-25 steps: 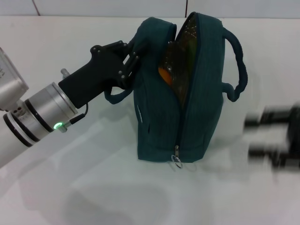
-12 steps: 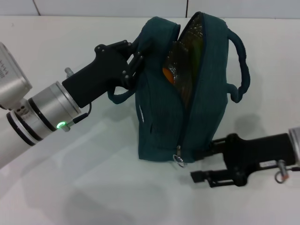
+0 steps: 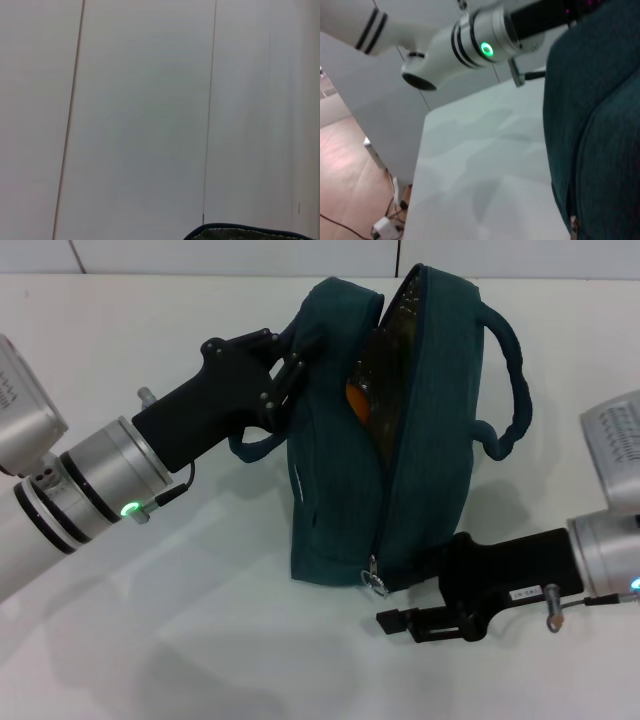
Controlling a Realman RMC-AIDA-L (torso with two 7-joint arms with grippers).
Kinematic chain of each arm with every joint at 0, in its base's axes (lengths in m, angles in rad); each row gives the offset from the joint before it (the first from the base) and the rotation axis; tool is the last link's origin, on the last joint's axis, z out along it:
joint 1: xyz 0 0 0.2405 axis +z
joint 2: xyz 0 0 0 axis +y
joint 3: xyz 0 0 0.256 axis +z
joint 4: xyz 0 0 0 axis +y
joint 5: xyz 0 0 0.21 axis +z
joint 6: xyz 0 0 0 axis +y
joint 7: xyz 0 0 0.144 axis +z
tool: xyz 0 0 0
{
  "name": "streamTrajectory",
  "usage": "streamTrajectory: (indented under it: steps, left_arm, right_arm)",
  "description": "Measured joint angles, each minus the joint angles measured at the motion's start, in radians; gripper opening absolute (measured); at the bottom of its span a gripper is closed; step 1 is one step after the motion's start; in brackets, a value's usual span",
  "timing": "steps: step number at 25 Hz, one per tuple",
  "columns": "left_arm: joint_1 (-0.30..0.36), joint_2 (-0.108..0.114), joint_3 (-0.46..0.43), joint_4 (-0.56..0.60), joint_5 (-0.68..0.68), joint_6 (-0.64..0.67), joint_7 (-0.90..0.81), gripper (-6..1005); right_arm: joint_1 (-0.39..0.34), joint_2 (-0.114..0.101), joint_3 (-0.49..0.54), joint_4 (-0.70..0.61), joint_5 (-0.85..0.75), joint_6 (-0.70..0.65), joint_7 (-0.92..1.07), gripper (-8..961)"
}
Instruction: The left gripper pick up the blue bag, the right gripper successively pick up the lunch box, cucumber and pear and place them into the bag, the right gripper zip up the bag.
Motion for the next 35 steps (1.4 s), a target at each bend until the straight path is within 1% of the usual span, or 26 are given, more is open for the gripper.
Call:
streamTrajectory:
  steps: [7,11,18,22,27,32,35]
  left_arm:
    - [-0.001,0.0,0.0,0.0,0.0,0.001,0.0,192]
    - [-0.004,0.0,0.0,0.0,0.0,0.001,0.0,198]
    - [-0.024,0.0,0.0,-0.025,-0.001,0.0,0.002,208]
    - [-0.031,0.0,0.0,-0.036,-0.001,0.001,0.014,213]
    - [-0.04,0.0,0.0,-0.049,-0.002,0.002,0.026,220]
    - [-0.041,0.0,0.0,-0.052,-0.002,0.007,0.027,227]
    - [-0.038,0.0,-0.002,-0.052,-0.002,0.025,0.027,231]
  right_arm:
    - [0.001,0.0,-0.136,-0.007,0.111,0.099,0.001,488]
    - [0.0,0.0,-0.159,-0.008,0.133,0.118,-0.007,480]
    - [-0.018,0.0,-0.18,0.001,0.23,0.179,-0.04,381]
    - [-0.024,0.0,-0.185,0.003,0.236,0.185,-0.069,324]
    - [-0.031,-0.003,-0.189,0.003,0.24,0.177,-0.103,119]
    - [-0.039,-0.009,-0.184,-0.005,0.239,0.147,-0.135,30]
    - [-0.041,-0.011,-0.182,-0.009,0.24,0.132,-0.147,30]
